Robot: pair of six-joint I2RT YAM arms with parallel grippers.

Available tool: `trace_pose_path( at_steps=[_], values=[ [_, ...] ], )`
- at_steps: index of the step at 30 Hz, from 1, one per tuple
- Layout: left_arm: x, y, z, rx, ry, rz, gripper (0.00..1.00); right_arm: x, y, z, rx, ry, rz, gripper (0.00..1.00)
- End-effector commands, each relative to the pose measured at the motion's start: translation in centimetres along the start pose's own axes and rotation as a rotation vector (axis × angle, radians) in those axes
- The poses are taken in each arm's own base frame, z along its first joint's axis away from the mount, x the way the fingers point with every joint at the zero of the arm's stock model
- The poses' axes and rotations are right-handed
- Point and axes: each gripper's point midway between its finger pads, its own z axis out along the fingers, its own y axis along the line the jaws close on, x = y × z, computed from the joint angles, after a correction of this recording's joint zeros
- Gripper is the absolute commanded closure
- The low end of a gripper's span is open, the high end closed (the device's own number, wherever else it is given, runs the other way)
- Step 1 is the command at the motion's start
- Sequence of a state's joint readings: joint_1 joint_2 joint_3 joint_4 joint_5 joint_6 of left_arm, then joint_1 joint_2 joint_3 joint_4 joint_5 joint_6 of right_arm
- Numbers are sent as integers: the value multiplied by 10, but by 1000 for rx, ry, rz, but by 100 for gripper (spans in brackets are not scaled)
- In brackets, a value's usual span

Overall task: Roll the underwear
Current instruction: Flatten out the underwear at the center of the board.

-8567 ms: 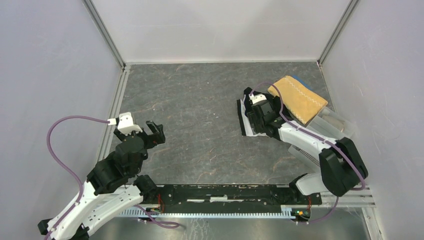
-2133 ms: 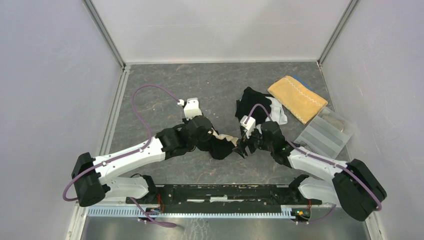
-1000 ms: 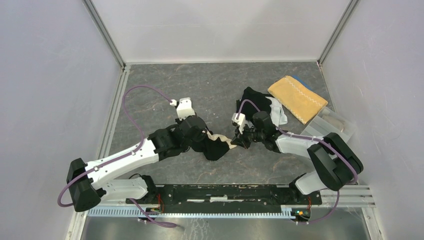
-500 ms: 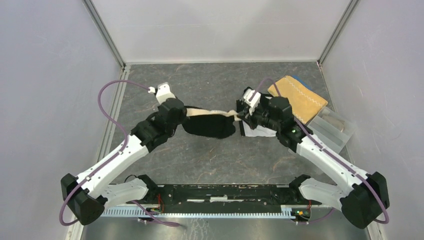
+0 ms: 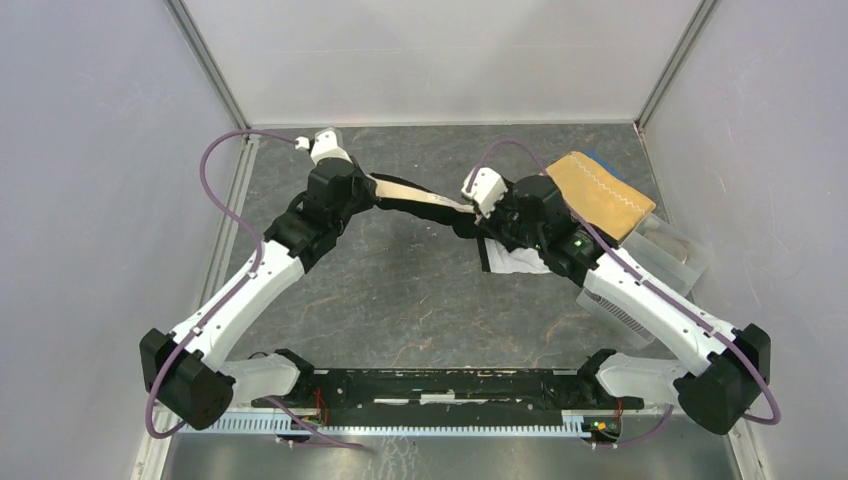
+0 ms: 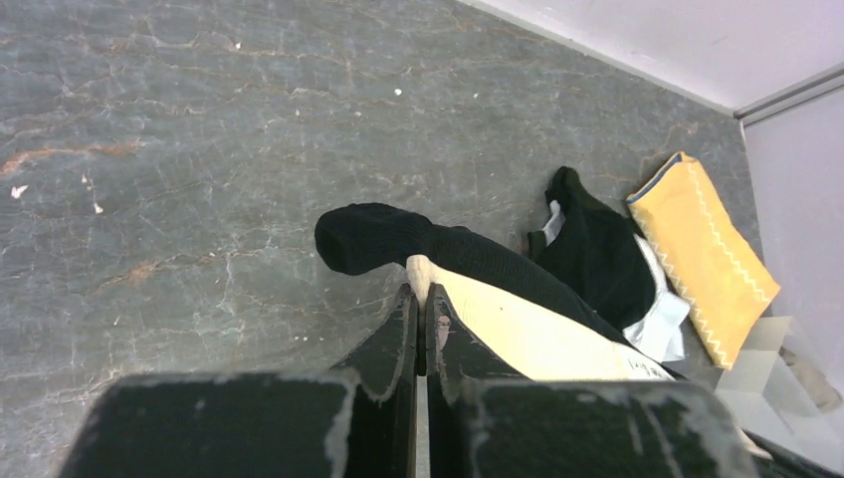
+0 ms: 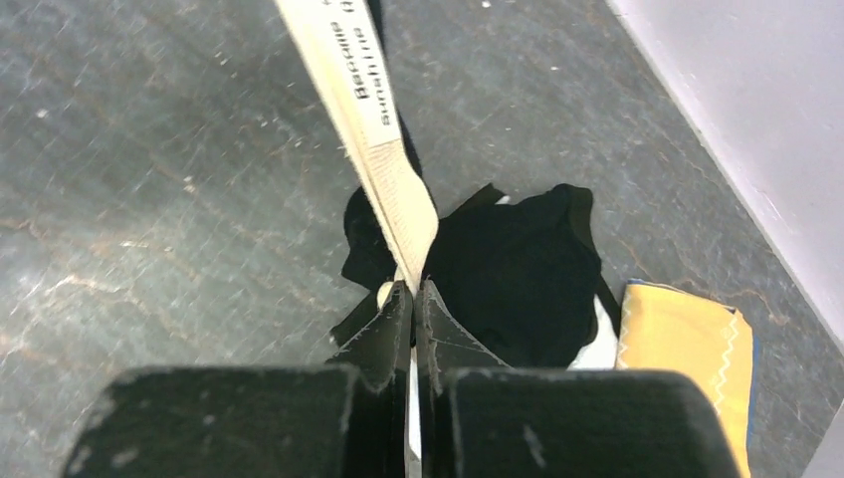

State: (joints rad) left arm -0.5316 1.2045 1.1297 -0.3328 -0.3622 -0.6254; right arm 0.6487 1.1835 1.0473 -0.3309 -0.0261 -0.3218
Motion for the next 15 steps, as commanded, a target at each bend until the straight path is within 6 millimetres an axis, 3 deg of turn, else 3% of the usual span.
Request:
trace_pose_path(
  at_steps=[1, 6, 9, 11, 13, 15],
  values=[
    [25, 29, 0, -27, 9, 26, 98, 22, 49, -5, -99, 103, -106, 100],
    [97, 72, -18, -37, 100, -57, 98, 89, 164, -15, -381, 206, -170, 100],
    [128, 96, -35, -60, 144, -107, 98, 118, 216, -27, -534, 231, -181, 95],
    [139, 110, -47, -88, 155, -136, 98, 129, 240, -33, -598, 237, -188, 89],
    [144, 122, -59, -112, 148, -162, 96, 129, 258, -38, -645, 212, -168, 76],
    [144, 133, -70, -135, 132, -180, 83, 126, 271, -43, -697, 173, -135, 62]
  ],
)
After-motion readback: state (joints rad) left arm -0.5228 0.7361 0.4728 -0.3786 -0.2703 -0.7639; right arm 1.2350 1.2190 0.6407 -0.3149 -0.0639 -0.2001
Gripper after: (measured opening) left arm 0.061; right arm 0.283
